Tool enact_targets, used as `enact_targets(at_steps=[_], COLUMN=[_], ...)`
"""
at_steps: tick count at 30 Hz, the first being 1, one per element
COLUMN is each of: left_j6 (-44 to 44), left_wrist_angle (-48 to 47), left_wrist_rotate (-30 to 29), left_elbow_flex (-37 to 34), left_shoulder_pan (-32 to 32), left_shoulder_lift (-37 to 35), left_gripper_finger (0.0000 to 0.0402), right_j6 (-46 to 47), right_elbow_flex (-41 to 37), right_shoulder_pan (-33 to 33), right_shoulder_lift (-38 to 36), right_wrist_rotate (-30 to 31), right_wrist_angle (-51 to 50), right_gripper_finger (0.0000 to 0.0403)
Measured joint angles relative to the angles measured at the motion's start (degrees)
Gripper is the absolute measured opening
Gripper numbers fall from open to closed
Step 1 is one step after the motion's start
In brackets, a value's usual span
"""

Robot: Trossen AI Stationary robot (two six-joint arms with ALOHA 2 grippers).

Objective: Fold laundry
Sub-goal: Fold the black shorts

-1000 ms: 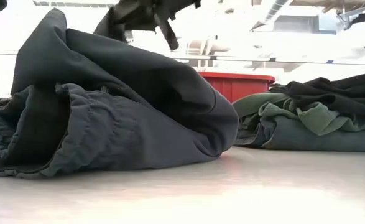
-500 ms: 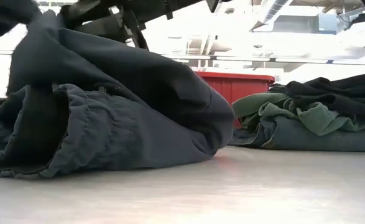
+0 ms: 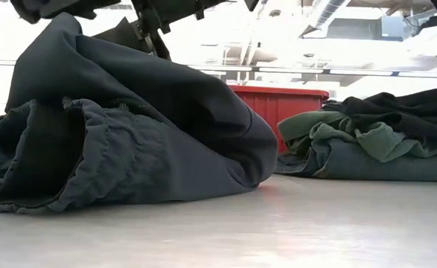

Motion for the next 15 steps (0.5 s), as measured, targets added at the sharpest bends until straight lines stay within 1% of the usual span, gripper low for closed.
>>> enact_targets(at_steps=[4, 7, 11, 15], left_j6=[2.87, 4.44, 5.94, 4.92], left_wrist_angle=[4.82, 6.2, 5.82, 2.08], left_wrist_rotate=[6.47, 10.54, 16.82, 23.68], left_elbow_flex=[-1.46, -1.45, -1.45, -1.4], left_shoulder_pan=[2.18, 3.4, 4.79, 6.19], left_shoulder_lift=[2.24, 4.36, 6.73, 8.58], left_gripper_finger=[0.0086, 0.0086, 0.0086, 0.0086], right_j6=[-0.07, 0.14, 0.07, 0.7], right_elbow_flex=[0.09, 0.01, -0.16, 0.08], right_shoulder_pan=[0.1, 0.01, 0.29, 0.43], right_shoulder_lift=[-2.17, -3.3, -5.28, -10.18], right_wrist_rotate=[-0.01, -0.26, -0.77, -4.07], right_wrist_angle=[-2.21, -5.89, -8.72, -18.21], right_gripper_finger=[0.024, 0.0238, 0.0235, 0.0235])
